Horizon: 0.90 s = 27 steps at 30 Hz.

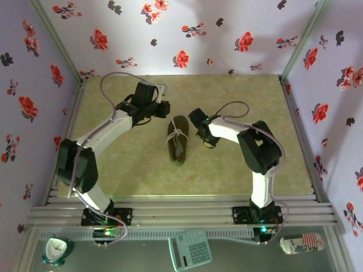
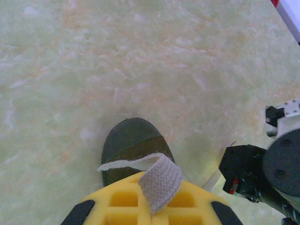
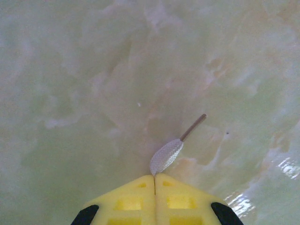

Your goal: Tie the shoes

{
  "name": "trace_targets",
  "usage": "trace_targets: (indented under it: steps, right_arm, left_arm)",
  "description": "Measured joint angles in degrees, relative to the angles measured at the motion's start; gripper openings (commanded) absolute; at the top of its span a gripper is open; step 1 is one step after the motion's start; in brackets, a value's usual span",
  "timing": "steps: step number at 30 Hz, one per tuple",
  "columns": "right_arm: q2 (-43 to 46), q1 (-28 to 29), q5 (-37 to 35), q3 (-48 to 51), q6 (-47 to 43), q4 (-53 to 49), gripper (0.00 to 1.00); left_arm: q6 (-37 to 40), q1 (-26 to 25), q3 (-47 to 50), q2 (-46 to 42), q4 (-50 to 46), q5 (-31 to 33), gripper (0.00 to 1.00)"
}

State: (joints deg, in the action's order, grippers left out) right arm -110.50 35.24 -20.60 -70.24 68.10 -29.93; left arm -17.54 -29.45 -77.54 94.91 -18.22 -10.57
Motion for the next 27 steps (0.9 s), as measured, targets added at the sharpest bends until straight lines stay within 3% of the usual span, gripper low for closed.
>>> trace_targets:
  steps: [12, 19, 27]
  right_arm:
    - [19.5, 0.0, -0.7, 10.1, -19.7, 13.8, 0.00]
    - [22.4, 0.0, 7.6, 12.2, -34.4, 19.5, 0.00]
    - [31.9, 0.0, 16.8, 13.3, -45.7, 21.2, 0.00]
  left_arm:
    - [0.2, 0.0, 0.0, 0.0, -0.7, -0.1, 0.00]
    - [0.2, 0.1, 0.0, 0.1, -0.7, -0.2, 0.00]
    - [0.1, 0.7, 0.0, 0.6, -0.7, -0.6, 0.00]
